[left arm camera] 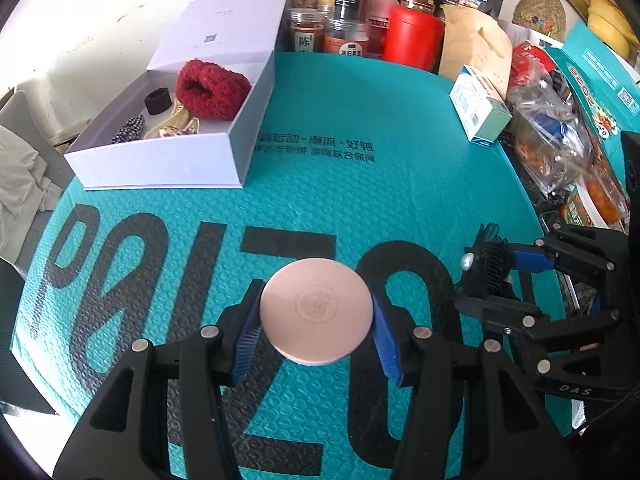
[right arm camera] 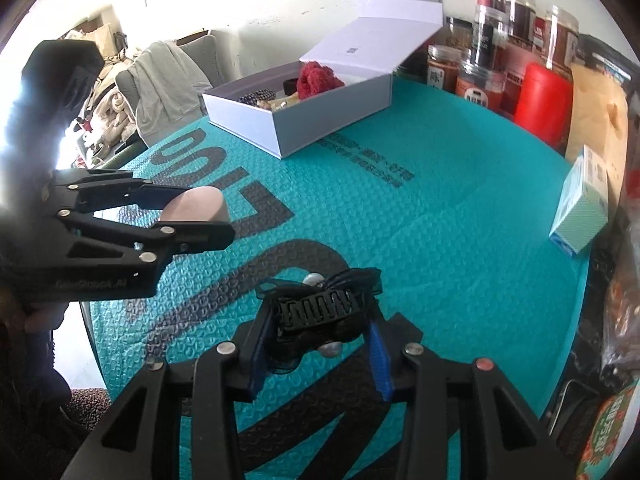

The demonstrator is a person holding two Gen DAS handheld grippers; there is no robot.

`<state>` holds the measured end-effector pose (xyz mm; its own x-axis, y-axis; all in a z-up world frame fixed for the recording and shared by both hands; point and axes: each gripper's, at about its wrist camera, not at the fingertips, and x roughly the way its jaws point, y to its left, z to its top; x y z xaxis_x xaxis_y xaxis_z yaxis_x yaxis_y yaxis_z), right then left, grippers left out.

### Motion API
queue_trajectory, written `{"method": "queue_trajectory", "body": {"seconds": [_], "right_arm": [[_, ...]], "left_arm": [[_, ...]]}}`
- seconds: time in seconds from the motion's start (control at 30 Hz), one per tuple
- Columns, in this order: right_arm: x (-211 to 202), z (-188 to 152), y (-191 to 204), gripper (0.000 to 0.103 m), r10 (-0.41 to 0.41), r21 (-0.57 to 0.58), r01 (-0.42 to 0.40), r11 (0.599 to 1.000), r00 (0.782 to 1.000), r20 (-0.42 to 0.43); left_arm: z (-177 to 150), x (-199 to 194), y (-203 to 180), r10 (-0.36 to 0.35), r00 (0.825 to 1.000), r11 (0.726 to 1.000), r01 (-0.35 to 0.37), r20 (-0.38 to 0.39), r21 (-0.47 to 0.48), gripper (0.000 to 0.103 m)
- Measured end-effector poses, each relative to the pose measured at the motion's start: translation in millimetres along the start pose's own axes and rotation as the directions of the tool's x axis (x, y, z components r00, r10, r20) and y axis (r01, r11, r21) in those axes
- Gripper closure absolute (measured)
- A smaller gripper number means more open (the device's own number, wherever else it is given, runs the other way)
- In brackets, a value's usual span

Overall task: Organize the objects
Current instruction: 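Lift and carry the pink compact and black claw clip with both grippers to the box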

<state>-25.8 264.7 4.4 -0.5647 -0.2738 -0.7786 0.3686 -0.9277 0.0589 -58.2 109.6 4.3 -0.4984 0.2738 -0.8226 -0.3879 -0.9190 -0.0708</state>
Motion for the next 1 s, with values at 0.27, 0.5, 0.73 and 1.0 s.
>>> {"method": "queue_trajectory", "body": {"seconds": [0.27, 0.5, 0.73, 1.0], "right_arm": [[0, 23, 6, 0.061, 0.068, -0.039, -0.068, 0.997, 0.998, -0.015], [3, 49, 13, 0.061, 0.073, -0.081, -0.074, 0.994, 0.997, -0.008], [8, 71, 20, 0.061, 0.093, -0.116, -0.092, 0.989, 0.996, 0.007], [15, 98, 26, 0.061, 0.110, -0.144, -0.105, 0.984, 0.994, 0.027]], "left_arm": [[15, -6, 9, 0.001, 1.000, 1.000, -0.002, -0.025, -0.021, 0.054], [34, -16, 23, 0.014, 1.000, 0.999, -0.014, 0.008, -0.031, 0.054], [50, -22, 37, 0.017, 1.000, 0.998, -0.016, 0.023, -0.054, 0.054], [72, -37, 64, 0.058, 0.997, 0.995, -0.053, 0.057, -0.079, 0.054]]}}
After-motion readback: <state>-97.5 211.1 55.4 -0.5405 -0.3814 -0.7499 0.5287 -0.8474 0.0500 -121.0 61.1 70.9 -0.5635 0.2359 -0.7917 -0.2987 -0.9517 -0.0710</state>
